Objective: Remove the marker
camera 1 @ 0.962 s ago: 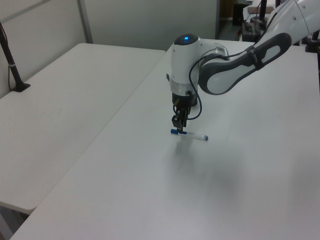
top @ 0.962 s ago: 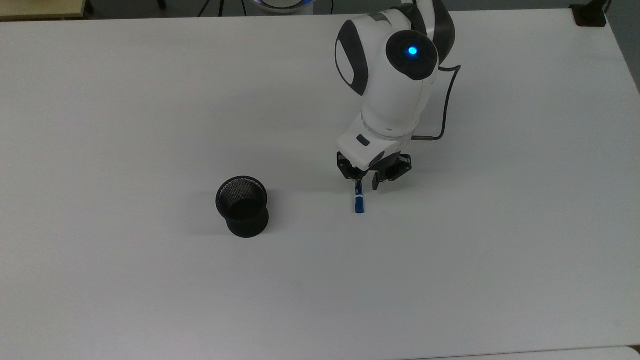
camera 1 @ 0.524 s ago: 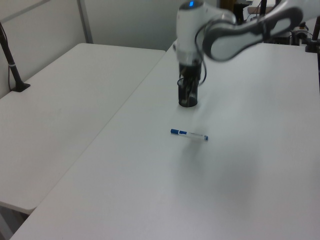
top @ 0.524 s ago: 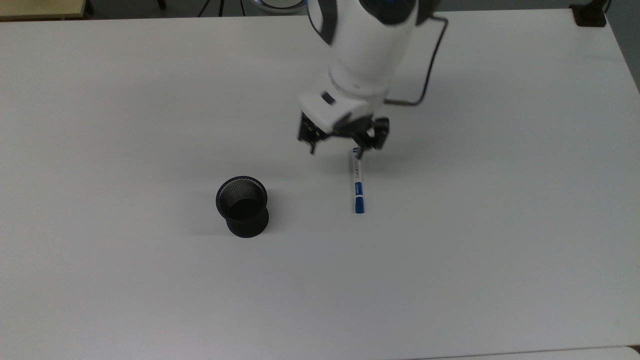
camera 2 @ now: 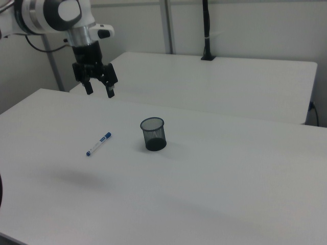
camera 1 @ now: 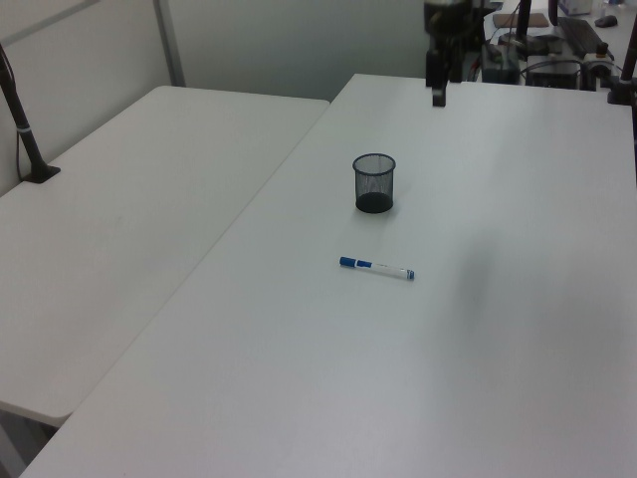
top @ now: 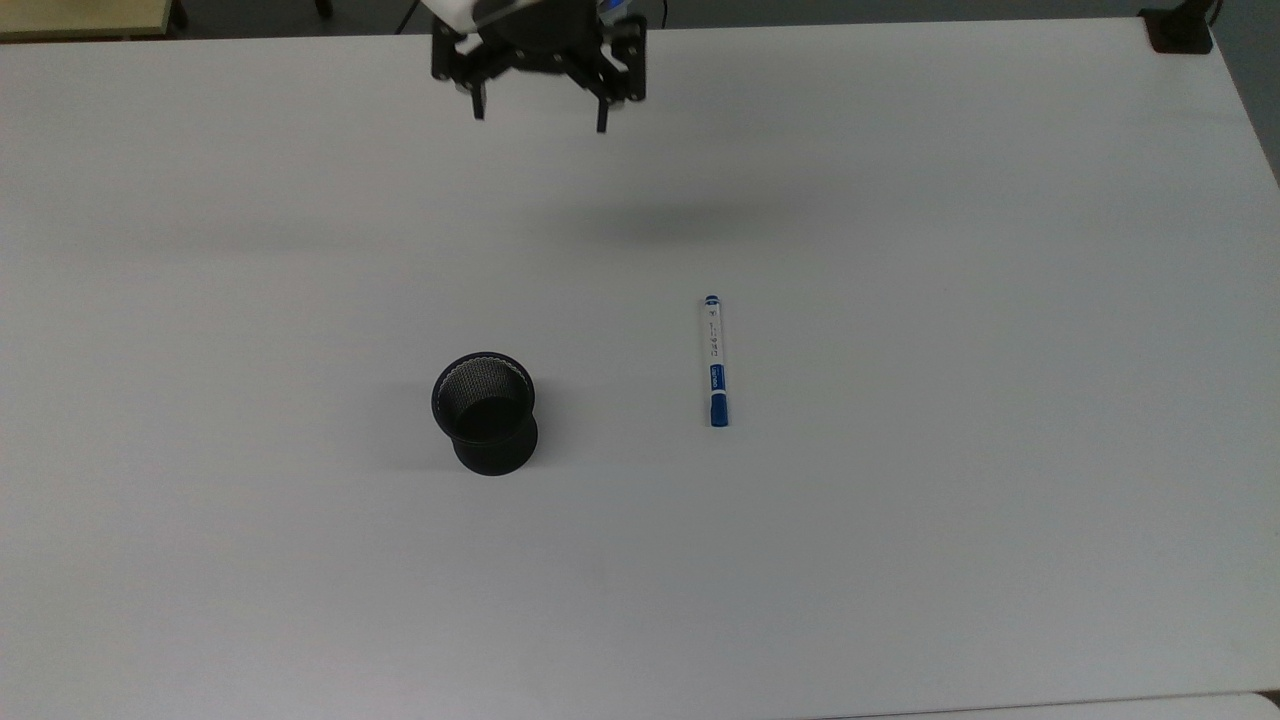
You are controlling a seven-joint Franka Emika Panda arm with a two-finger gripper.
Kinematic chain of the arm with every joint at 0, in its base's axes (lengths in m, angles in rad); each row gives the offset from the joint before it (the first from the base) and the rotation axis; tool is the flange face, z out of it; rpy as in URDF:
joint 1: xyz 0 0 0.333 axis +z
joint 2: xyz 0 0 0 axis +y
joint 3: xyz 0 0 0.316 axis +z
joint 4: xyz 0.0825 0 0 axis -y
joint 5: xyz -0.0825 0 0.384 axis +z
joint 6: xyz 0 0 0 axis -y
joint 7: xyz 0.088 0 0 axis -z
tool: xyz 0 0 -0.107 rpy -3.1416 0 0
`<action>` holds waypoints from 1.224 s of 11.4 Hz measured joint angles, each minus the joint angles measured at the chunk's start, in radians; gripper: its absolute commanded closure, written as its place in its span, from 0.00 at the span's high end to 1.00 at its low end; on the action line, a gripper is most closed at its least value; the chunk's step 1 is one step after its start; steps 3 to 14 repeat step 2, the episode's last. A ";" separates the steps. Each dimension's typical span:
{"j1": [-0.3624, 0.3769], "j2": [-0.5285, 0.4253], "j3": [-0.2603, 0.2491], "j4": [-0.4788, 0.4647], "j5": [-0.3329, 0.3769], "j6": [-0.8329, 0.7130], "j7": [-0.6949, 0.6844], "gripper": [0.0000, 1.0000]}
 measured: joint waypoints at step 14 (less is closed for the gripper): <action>-0.029 -0.056 0.000 -0.005 0.005 -0.021 -0.001 1.00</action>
